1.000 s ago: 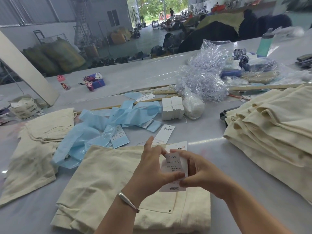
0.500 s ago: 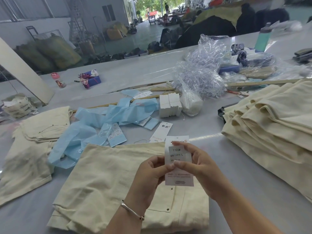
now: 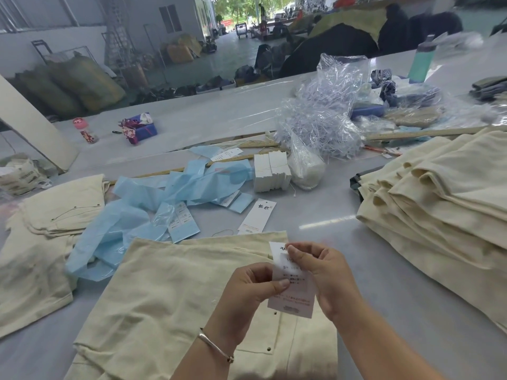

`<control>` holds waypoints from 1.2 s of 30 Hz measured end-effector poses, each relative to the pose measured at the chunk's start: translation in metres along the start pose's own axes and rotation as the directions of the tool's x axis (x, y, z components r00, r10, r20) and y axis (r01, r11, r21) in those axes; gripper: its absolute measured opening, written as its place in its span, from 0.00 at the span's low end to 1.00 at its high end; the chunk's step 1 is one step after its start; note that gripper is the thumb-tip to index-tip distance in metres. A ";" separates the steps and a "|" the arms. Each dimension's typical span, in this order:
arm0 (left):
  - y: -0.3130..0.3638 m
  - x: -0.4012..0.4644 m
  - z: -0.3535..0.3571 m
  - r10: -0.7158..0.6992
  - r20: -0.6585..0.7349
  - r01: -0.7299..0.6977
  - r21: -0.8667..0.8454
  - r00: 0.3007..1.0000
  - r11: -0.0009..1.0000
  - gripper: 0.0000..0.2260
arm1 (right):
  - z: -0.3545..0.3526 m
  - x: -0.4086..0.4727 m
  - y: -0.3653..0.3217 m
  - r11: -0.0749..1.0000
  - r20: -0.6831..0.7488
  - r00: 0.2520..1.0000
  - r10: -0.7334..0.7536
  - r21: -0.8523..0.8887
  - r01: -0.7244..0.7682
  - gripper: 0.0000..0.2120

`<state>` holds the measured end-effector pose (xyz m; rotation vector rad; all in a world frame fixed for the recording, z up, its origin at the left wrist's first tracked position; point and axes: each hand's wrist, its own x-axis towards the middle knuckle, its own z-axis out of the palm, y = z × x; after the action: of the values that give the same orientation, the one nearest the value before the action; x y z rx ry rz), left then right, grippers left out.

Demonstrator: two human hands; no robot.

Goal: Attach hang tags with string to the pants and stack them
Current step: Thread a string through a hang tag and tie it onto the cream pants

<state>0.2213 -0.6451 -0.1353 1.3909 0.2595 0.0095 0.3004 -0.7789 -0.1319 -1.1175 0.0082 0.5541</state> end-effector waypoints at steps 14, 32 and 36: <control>-0.009 0.074 -0.029 -0.170 -0.102 0.165 -0.058 0.980 0.985 0.14 | 0.001 0.088 0.021 0.940 -0.059 0.995 -0.080 -0.338 0.055 0.09; -0.033 0.134 -0.091 -0.241 -0.390 0.208 -0.126 0.889 0.970 0.14 | -0.022 0.347 0.007 0.305 -0.422 0.882 -0.212 -0.886 -0.350 0.12; -0.036 0.138 -0.091 -0.237 -0.373 0.231 -0.062 0.897 0.971 0.14 | -0.018 0.352 0.005 0.134 -0.374 0.909 -0.186 -0.926 -0.354 0.11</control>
<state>0.3334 -0.5418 -0.2089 1.3271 0.7483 0.0815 0.6080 -0.6459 -0.2419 -2.6539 0.0830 0.3573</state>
